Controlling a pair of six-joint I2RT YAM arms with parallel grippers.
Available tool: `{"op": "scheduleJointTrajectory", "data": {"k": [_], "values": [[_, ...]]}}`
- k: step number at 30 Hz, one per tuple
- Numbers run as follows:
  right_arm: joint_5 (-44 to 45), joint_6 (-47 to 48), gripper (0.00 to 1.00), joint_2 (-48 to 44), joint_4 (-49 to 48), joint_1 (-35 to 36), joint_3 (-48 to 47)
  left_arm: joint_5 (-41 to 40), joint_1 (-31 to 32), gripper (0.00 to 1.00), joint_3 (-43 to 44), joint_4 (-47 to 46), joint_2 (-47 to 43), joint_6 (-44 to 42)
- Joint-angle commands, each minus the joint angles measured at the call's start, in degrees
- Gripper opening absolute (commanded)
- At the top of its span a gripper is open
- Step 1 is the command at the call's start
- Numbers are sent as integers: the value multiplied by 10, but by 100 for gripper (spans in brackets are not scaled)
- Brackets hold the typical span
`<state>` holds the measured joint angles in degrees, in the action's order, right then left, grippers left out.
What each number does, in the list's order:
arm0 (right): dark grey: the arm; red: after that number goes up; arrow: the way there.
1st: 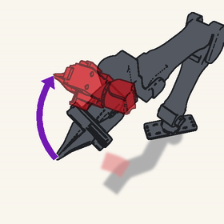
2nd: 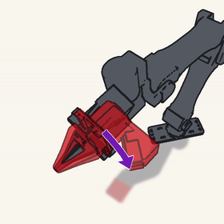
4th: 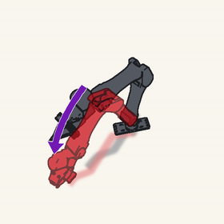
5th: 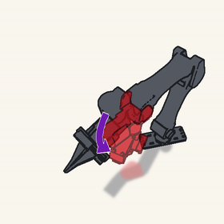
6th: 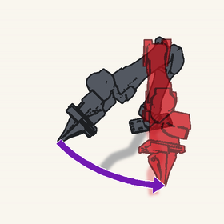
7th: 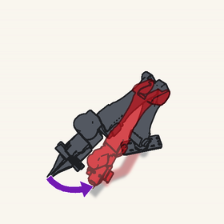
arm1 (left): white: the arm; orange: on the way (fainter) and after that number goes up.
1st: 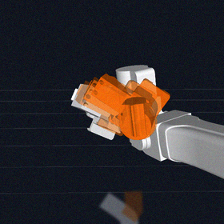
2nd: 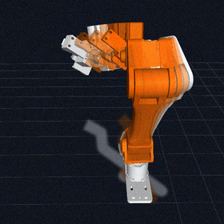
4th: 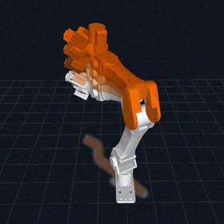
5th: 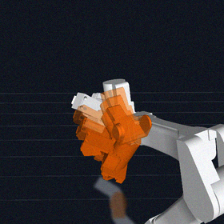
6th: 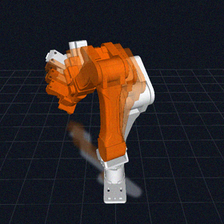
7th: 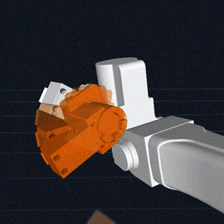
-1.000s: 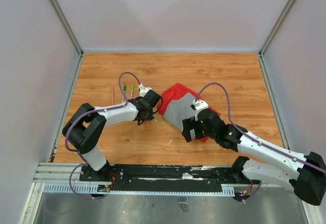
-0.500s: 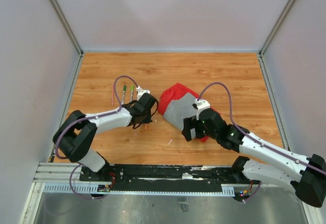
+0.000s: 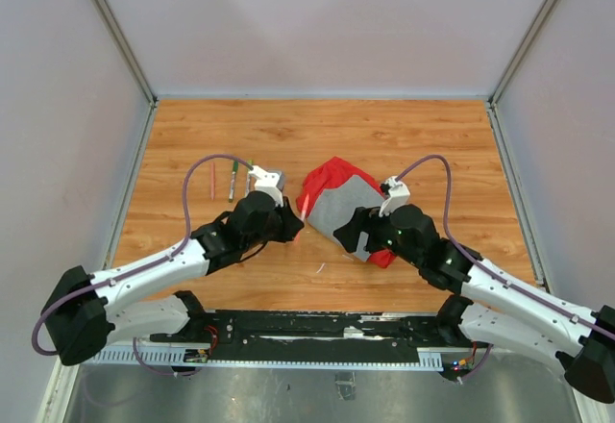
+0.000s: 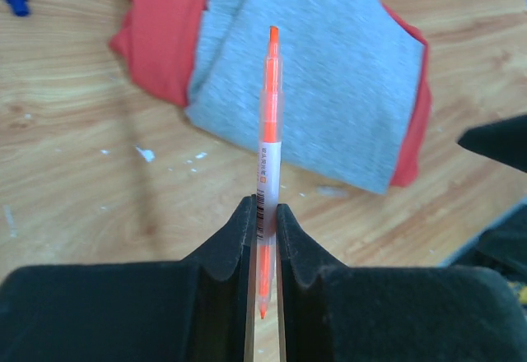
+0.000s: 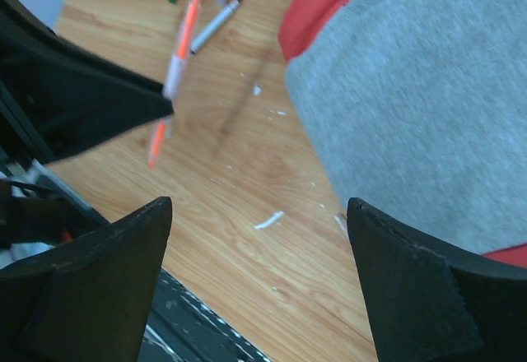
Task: Insert the pens into the pen caps
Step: Pick up the pen from the center of the board.
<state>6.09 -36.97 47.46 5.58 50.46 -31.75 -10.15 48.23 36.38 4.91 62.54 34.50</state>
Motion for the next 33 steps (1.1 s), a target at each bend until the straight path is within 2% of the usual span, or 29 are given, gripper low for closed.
{"op": "scheduleJointTrajectory", "data": {"k": [1,8,15,22,27,33], "values": [[-9,-90,85,-19,-106,-5,21,22,34,1,-25,-58,-39,21],[-33,-165,78,-29,-226,-5,56,63,79,0,-44,-128,-53,15],[-72,-165,73,-17,-278,-5,61,89,98,1,-27,-157,-24,-1],[-80,-175,63,-5,-284,-5,58,88,109,0,-16,-160,-9,-9],[-58,-193,53,-6,-201,-5,43,70,114,0,-16,-156,-21,-8],[-46,-213,51,-14,-190,-5,60,55,114,0,-14,-147,-30,-10]]}}
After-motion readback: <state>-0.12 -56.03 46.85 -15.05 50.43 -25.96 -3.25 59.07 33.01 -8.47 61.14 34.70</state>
